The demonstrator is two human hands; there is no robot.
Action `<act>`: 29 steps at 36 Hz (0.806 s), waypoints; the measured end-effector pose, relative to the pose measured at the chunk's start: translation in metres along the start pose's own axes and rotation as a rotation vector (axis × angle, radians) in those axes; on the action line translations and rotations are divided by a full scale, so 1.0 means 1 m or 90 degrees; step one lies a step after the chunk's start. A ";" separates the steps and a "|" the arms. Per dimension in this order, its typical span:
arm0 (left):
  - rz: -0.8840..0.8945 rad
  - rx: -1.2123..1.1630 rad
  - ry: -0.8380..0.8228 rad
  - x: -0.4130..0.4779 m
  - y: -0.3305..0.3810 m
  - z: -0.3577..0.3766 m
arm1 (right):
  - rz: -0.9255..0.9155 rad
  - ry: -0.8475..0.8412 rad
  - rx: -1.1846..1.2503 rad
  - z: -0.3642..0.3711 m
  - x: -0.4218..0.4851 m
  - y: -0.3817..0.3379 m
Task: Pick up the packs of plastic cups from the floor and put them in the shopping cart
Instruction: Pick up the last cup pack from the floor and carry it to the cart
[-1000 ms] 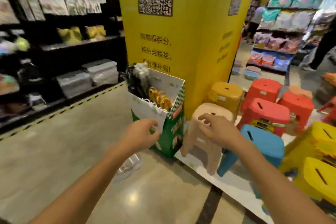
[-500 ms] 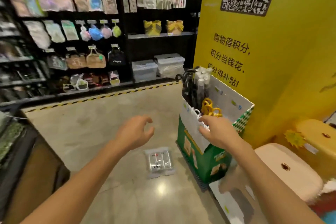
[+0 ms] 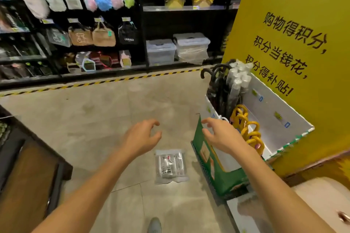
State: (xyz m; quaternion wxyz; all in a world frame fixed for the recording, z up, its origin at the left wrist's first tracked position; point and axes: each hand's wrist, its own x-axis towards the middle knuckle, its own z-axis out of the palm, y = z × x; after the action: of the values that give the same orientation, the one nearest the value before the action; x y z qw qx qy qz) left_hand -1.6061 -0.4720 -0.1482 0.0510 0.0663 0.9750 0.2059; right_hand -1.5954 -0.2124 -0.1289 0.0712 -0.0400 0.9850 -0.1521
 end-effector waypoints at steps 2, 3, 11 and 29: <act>0.000 -0.013 -0.012 0.027 -0.009 0.005 | 0.012 -0.004 0.010 0.004 0.025 0.001; -0.002 -0.023 -0.019 0.039 -0.013 0.008 | 0.019 -0.011 0.019 0.006 0.036 0.001; -0.027 -0.099 -0.083 0.118 -0.040 0.047 | 0.052 -0.054 0.093 0.050 0.118 0.026; -0.223 -0.163 -0.150 0.276 -0.145 0.302 | 0.118 -0.166 0.225 0.310 0.323 0.159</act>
State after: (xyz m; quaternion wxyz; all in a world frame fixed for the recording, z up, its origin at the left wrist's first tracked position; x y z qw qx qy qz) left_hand -1.8558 -0.4423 -0.5020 0.2071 -0.0874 0.9250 0.3064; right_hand -1.8756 -0.1851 -0.5115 0.2172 0.0441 0.9251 -0.3084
